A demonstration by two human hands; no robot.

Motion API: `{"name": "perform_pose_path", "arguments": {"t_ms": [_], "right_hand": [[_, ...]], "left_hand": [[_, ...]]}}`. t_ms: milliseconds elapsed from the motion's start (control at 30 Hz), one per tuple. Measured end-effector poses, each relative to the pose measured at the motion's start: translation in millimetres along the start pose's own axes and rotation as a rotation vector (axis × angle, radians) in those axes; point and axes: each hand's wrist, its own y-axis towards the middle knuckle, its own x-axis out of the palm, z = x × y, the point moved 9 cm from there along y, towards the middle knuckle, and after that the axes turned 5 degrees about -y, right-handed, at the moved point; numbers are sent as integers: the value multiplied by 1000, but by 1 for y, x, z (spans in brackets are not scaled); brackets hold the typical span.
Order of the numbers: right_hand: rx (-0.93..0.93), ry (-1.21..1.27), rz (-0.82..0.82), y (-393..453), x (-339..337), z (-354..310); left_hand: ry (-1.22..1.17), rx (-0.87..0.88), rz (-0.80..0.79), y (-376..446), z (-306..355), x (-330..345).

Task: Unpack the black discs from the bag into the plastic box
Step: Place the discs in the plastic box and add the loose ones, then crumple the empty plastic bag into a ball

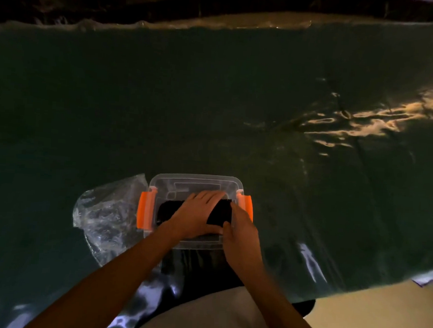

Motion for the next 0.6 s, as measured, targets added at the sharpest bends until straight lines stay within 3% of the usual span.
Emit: {"name": "perform_pose_path", "arguments": {"t_ms": [100,233,433,533,600], "right_hand": [[-25,60,65,-2,-13,3],[-71,129,89,-5,-15,-4],[-301,176,-57,-34,19,-44],[-359,176,-194,-54,54,-56],[-364,121,-290,-66,85,-57]], "left_hand": [[-102,2,152,-20,0,-28],[-289,-22,668,-90,-17,-88],[-507,-478,1222,-229,-110,-99],[-539,-772,1288,-282,-161,-72],[-636,-945,1206,-302,-196,-42]]}}
